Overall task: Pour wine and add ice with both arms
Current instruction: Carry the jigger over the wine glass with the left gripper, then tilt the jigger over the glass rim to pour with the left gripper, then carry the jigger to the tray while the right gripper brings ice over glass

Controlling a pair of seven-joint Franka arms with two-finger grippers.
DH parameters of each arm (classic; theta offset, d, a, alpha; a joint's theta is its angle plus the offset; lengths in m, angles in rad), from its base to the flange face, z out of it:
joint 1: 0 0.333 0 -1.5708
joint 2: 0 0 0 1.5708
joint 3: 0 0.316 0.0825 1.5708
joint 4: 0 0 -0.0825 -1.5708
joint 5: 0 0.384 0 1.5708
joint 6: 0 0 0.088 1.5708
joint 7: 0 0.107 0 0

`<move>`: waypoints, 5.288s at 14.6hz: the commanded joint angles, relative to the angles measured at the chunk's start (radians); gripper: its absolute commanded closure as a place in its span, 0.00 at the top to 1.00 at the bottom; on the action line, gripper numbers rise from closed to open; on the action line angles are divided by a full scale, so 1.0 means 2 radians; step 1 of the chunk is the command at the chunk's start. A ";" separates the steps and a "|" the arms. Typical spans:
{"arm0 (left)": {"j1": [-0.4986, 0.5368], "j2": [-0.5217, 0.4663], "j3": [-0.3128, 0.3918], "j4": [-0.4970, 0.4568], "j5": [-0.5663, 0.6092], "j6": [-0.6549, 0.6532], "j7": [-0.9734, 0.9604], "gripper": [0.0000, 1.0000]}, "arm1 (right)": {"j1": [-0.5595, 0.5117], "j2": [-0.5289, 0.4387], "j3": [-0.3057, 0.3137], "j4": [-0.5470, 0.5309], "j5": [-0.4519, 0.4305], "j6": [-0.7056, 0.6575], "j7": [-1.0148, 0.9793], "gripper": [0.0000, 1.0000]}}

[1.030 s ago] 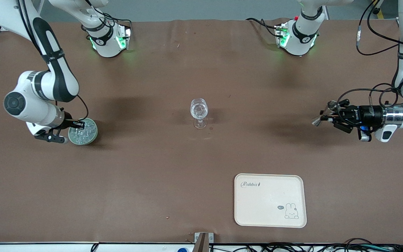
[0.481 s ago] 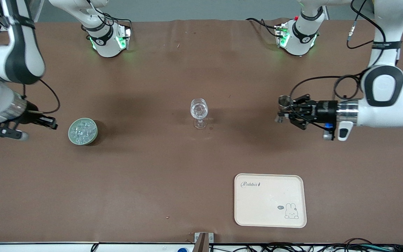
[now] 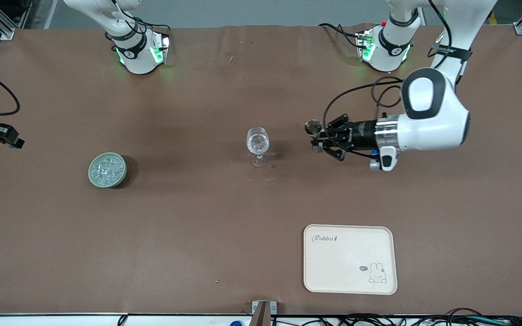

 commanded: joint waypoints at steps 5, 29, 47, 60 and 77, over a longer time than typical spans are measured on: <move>-0.008 0.021 -0.081 -0.008 0.047 0.142 -0.097 0.01 | -0.001 0.007 0.003 0.057 0.008 -0.068 -0.008 0.01; -0.019 0.056 -0.164 0.020 0.416 0.214 -0.378 0.01 | 0.000 0.008 0.002 0.056 0.006 -0.071 -0.008 0.01; -0.017 0.025 -0.101 0.015 0.122 0.208 -0.212 0.01 | 0.037 0.009 0.002 0.055 0.004 -0.056 0.013 0.02; -0.026 0.185 0.115 0.137 -0.171 0.127 0.064 0.01 | 0.260 0.067 0.002 0.053 0.047 0.020 0.330 0.00; -0.011 0.349 0.214 0.223 -0.416 0.067 0.188 0.08 | 0.432 0.217 0.003 0.055 0.075 0.162 0.531 0.02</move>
